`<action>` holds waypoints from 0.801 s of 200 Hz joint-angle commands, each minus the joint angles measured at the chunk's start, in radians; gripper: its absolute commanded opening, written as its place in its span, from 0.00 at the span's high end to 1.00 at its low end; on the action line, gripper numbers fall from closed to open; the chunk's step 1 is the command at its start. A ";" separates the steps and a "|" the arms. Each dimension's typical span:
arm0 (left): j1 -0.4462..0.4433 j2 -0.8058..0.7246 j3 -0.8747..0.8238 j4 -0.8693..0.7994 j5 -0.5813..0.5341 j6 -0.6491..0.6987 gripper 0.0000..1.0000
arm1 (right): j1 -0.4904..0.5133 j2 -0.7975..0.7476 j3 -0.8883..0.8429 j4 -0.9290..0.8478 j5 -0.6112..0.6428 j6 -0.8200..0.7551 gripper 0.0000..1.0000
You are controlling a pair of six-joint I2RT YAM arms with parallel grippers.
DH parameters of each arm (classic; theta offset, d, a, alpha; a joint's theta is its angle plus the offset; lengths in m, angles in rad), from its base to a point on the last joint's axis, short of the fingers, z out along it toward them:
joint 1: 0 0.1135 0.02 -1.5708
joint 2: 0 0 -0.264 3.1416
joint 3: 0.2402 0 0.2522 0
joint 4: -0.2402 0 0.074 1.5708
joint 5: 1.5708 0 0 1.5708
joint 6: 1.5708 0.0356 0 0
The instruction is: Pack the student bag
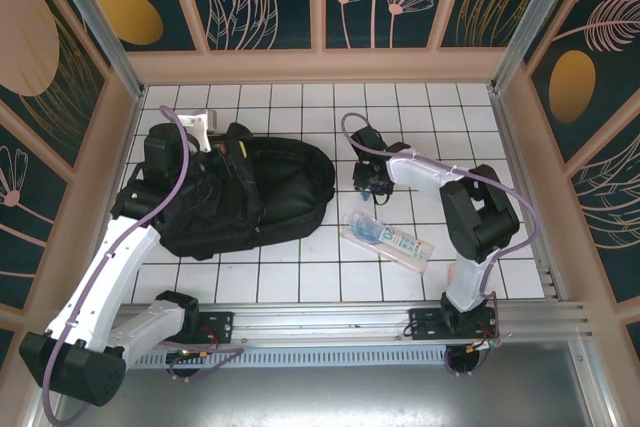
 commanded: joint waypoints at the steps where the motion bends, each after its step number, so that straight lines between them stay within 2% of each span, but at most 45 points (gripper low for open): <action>1: 0.008 0.009 0.017 0.049 0.038 -0.016 1.00 | 0.001 -0.064 -0.016 -0.004 0.021 -0.001 0.77; 63: 0.008 0.050 0.043 0.067 0.103 -0.038 1.00 | 0.001 -0.139 -0.041 -0.009 0.036 -0.006 0.79; 86: 0.007 0.074 0.048 0.082 0.130 -0.051 1.00 | -0.035 -0.171 -0.067 0.003 0.034 -0.010 0.82; 95: 0.006 0.084 0.051 0.090 0.142 -0.059 1.00 | -0.044 -0.181 -0.076 0.009 0.029 -0.012 0.89; 104: 0.007 0.089 0.053 0.098 0.147 -0.065 1.00 | -0.052 -0.191 -0.087 0.016 0.022 -0.012 0.90; 160: 0.002 0.125 0.059 0.121 0.177 -0.081 1.00 | -0.064 -0.206 -0.119 0.029 -0.004 -0.026 0.87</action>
